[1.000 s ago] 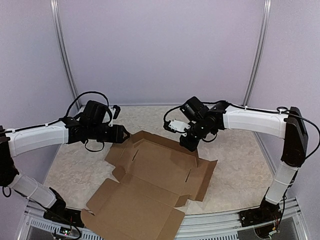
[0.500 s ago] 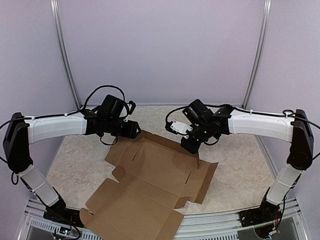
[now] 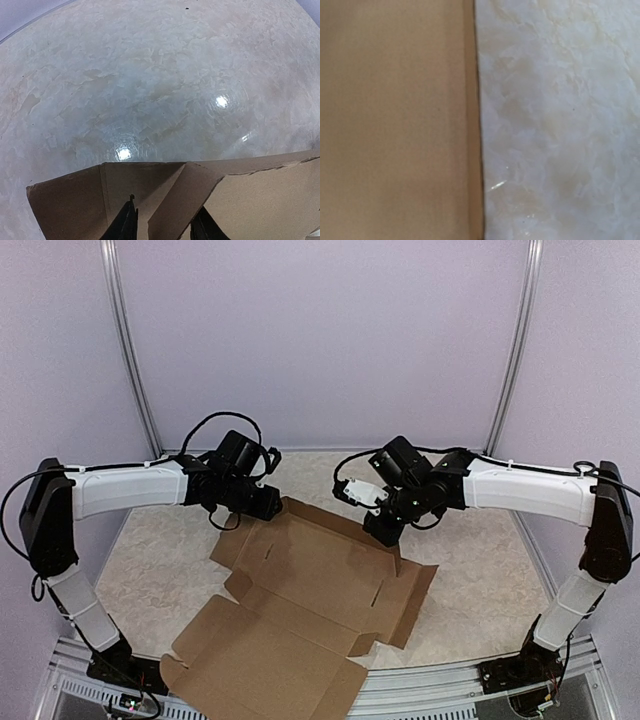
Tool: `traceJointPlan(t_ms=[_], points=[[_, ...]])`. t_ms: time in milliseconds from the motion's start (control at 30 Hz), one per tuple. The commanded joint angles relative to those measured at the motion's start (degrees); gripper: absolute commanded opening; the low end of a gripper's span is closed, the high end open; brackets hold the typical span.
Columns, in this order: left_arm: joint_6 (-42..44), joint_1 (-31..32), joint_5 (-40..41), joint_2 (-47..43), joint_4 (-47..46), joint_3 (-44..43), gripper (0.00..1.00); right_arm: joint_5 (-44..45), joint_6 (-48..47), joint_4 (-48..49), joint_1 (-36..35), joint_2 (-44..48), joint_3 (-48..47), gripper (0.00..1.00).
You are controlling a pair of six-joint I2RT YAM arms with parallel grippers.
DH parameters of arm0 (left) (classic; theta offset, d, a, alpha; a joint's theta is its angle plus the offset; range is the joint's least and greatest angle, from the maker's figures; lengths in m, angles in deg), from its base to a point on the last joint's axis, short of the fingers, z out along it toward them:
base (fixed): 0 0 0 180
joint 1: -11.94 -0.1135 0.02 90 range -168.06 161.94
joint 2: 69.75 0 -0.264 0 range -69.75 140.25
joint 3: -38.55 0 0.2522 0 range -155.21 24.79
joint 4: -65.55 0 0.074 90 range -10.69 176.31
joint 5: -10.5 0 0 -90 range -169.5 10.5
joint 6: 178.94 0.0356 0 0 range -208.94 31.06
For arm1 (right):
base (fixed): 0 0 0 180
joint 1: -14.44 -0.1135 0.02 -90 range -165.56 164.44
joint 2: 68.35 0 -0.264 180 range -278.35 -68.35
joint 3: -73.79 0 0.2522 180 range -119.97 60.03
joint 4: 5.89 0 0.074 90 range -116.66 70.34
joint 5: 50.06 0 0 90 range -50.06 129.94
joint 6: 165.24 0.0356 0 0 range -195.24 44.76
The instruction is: Fold the paper box
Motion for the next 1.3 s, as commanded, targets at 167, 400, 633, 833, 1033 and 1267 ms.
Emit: traceJointPlan(t_ms=[167, 400, 633, 833, 1033, 1267], points=[[1.56, 1.09, 2.2, 1.21, 2.7, -2.29, 0.14, -0.22, 0.6, 0.03, -0.73, 1.58, -1.07, 0.0], [2.9, 2.6, 3.08, -0.51, 0.92, -1.73, 0.0, -1.9, 0.34, -0.55, -0.75, 1.56, -1.99, 0.0], [2.89, 3.39, 3.34, -1.92, -0.87, -0.92, 0.0, 0.05, -0.68, -2.01, -0.73, 1.42, -2.94, 0.11], [3.02, 4.18, 3.95, -3.65, -2.72, 0.47, 0.0, 2.04, -2.1, -3.13, -0.58, 0.34, -3.68, 0.34], [3.01, 4.5, 4.78, -5.43, -4.0, 2.65, 0.0, 2.37, -2.48, -4.27, -0.03, -0.63, -5.32, 0.39], [2.6, 4.59, 5.17, -5.84, -4.43, 3.51, 0.0, 0.83, -2.34, -6.28, -0.07, -1.35, -7.66, 0.23]])
